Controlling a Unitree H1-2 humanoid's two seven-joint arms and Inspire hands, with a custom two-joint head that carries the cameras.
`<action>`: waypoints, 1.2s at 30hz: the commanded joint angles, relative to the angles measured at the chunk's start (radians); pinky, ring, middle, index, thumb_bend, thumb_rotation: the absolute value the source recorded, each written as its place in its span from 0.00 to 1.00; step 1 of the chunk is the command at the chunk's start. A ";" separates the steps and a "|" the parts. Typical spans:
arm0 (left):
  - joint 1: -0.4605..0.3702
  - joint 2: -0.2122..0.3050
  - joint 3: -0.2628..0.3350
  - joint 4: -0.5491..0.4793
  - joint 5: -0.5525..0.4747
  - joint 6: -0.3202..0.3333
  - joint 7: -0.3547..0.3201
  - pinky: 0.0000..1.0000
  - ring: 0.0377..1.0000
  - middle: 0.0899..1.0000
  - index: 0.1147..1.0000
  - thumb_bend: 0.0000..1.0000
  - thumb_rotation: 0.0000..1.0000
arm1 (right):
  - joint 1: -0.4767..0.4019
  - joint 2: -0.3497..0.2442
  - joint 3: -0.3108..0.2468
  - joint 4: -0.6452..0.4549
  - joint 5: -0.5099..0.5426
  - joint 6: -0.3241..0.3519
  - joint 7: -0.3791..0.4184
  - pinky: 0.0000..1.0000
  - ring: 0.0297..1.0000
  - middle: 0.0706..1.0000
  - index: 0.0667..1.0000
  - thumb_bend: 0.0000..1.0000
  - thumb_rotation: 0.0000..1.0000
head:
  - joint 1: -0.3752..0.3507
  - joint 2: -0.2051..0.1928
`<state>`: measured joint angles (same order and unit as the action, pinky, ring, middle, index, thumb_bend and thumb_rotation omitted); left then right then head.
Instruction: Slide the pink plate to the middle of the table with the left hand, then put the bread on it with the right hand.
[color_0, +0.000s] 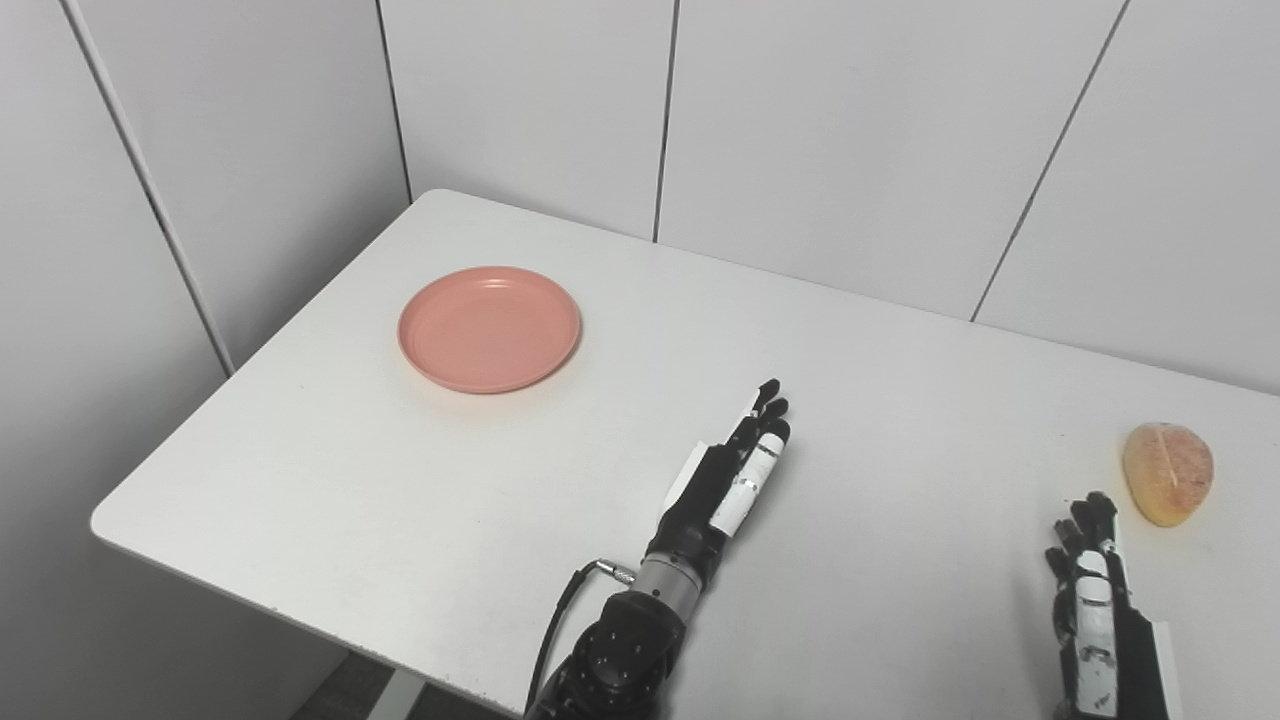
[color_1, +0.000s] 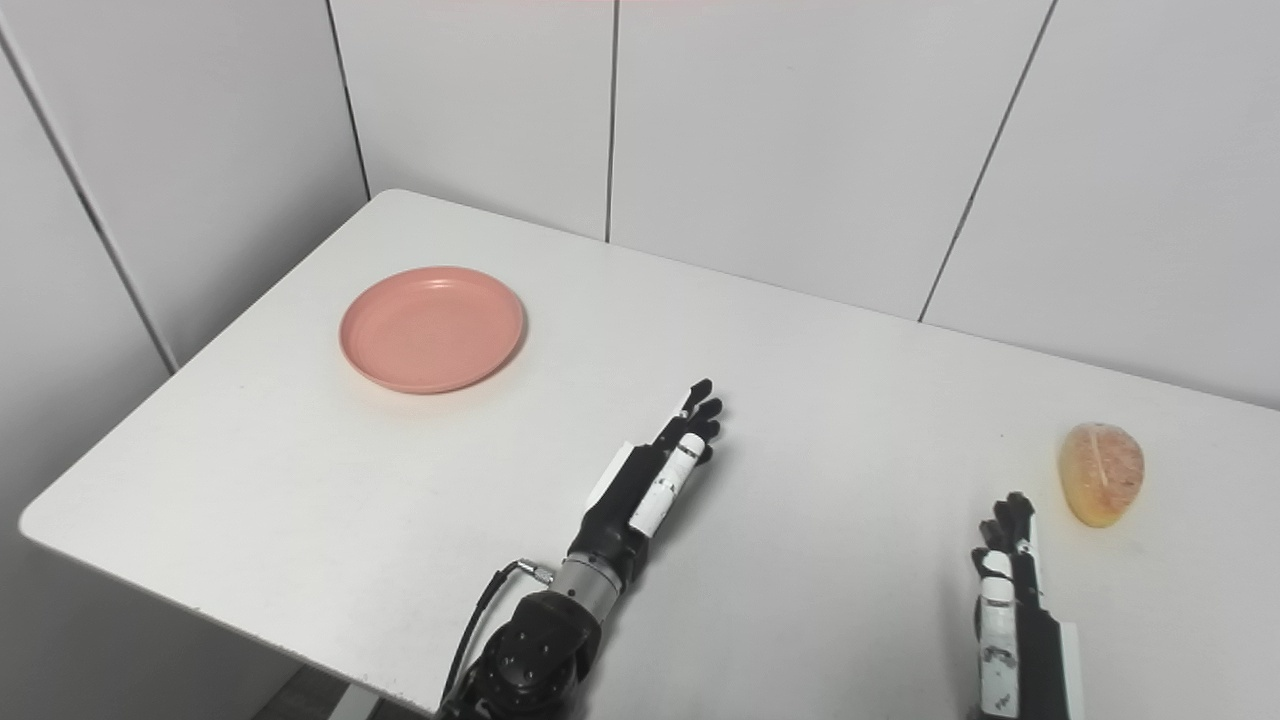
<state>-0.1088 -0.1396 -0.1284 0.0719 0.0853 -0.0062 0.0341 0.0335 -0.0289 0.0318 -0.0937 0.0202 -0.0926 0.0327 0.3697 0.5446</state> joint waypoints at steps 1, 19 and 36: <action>-0.033 -0.003 0.009 -0.068 -0.022 0.019 -0.012 0.96 0.96 0.97 0.96 0.31 1.00 | 0.002 -0.007 -0.010 -0.020 -0.010 0.007 -0.005 1.00 1.00 1.00 1.00 0.13 1.00 | 0.000 0.000; -0.184 0.104 0.120 -0.251 -0.116 0.203 -0.050 0.94 0.94 0.95 0.94 0.40 1.00 | -0.008 -0.005 -0.010 0.009 0.006 -0.005 -0.001 1.00 1.00 1.00 1.00 0.14 1.00 | 0.003 -0.019; -0.354 0.238 0.275 -0.231 -0.171 0.242 -0.038 0.93 0.94 0.94 0.93 0.42 1.00 | -0.014 -0.009 -0.015 0.028 0.025 -0.010 0.003 1.00 1.00 1.00 1.00 0.15 1.00 | 0.014 -0.023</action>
<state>-0.4081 0.0812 0.1410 -0.1450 -0.0750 0.2474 -0.0054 0.0275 -0.0287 0.0287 -0.0844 0.0405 -0.0877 0.0298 0.3820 0.5216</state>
